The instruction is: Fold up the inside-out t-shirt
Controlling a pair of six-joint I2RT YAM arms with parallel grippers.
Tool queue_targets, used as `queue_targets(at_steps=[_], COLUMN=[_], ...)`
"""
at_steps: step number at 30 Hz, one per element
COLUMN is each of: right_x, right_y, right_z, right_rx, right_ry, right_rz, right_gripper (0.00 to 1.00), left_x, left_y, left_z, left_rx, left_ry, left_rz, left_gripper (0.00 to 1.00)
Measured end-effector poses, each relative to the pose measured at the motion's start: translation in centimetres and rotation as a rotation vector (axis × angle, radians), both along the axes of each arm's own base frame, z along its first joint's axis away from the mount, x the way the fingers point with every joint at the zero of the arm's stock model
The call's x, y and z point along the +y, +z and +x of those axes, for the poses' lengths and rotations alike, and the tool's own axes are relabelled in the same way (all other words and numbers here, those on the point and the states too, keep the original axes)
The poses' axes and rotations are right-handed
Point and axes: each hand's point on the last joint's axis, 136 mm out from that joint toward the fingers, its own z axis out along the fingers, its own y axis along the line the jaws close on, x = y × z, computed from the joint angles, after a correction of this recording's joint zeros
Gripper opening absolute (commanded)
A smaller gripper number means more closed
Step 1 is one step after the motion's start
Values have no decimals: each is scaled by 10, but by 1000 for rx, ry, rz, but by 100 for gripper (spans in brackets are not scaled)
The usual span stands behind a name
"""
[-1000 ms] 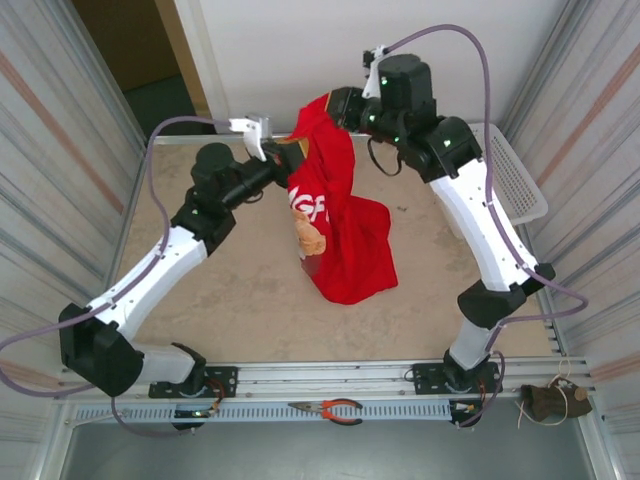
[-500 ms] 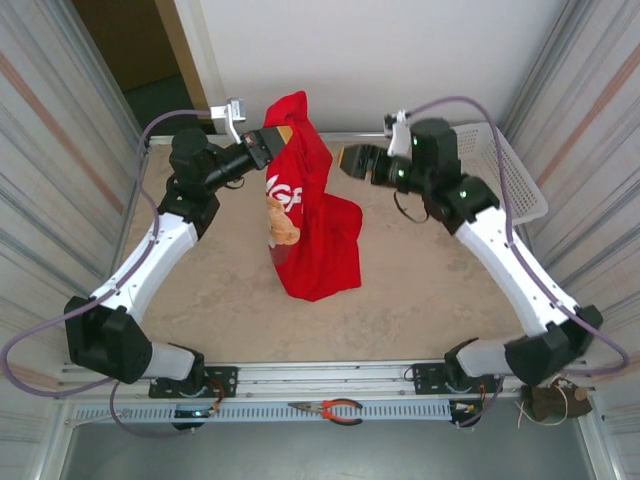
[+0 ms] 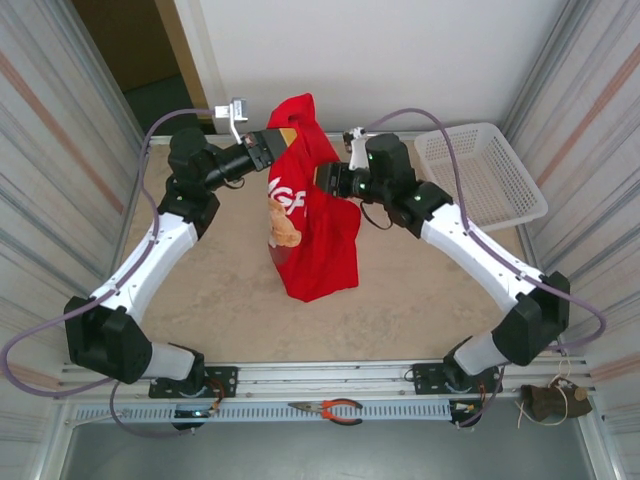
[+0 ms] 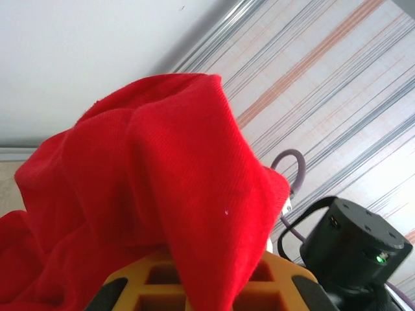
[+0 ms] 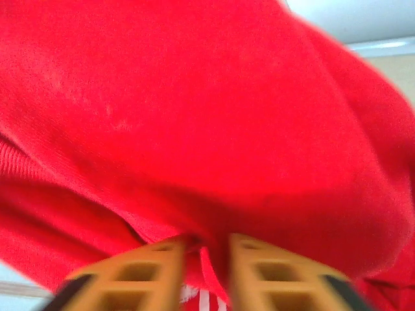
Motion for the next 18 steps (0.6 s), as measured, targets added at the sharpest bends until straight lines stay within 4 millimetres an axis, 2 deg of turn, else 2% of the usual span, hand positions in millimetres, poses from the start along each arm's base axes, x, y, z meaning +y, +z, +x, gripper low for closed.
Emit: queue_targets(at_steps=[2, 5, 7, 10, 13, 15, 17, 18], right_x=[-5, -20, -30, -43, -59, -77, -95, -102], right_y=[14, 45, 76, 136, 207, 252, 284, 294], right_z=[9, 17, 17, 2, -29, -58, -86, -97], right_rx=[-20, -63, -111, -214, -360, -470, -564, -596], right_ry=[-3, -14, -14, 5, 11, 2, -12, -19], right_rz=[9, 24, 50, 111, 188, 241, 287, 303], right_gripper=[0, 0, 0, 0, 0, 0, 0, 0], left_x=[4, 17, 29, 43, 50, 54, 60, 62], left_y=[2, 4, 5, 18, 62, 98, 132, 145], left_z=[2, 10, 17, 24, 24, 19, 9, 5], left_rx=[4, 13, 18, 13, -64, -144, -226, -260], left_ry=[8, 43, 76, 108, 122, 136, 149, 156], left_rz=[-11, -26, -35, -58, -93, -120, -143, -156], left_gripper=[0, 0, 0, 0, 0, 0, 0, 0])
